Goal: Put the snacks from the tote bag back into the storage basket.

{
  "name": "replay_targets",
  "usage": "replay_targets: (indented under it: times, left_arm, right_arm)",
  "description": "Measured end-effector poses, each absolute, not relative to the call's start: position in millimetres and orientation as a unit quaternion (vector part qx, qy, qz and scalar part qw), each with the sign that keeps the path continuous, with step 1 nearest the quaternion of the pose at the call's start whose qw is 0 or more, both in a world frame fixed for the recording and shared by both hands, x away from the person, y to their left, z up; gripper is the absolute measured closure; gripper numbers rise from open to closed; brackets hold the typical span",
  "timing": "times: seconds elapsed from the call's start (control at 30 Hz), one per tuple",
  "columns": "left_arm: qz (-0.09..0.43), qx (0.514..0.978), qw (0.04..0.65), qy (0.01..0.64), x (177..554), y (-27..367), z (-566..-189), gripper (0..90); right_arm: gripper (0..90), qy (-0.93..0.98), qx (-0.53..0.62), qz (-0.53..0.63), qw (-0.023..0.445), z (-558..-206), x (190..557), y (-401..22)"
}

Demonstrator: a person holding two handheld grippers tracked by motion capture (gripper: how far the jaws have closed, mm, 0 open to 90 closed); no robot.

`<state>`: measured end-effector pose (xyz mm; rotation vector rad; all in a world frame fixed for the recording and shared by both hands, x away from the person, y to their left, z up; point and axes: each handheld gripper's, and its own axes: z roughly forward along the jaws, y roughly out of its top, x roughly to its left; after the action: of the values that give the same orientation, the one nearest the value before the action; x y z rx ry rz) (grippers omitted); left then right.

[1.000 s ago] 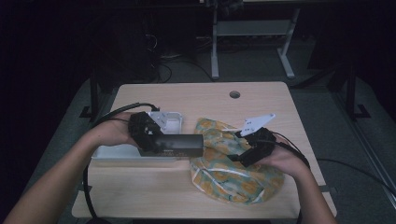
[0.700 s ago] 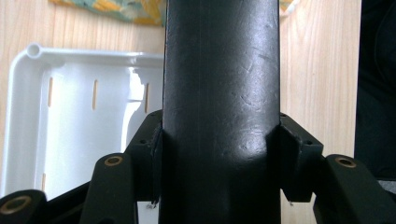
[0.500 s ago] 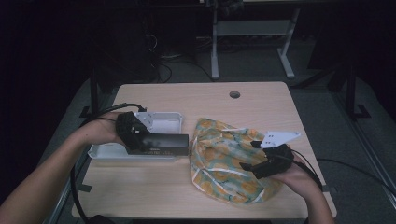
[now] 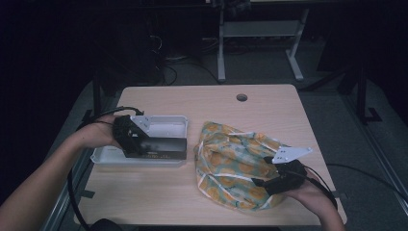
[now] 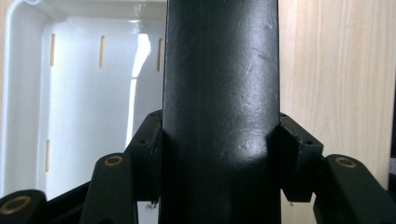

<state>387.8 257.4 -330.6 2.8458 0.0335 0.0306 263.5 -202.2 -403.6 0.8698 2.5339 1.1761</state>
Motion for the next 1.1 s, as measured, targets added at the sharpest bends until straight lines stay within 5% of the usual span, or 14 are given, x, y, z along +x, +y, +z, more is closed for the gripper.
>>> replay_targets:
  times: [1.1]
  left_arm:
    - [0.007, 0.994, 0.107, 0.001, 408.0, 278.1, -365.7, 43.2]
  right_arm:
    - [14.4, 0.863, 0.298, 0.394, 0.102, -409.1, 266.0, -204.4]
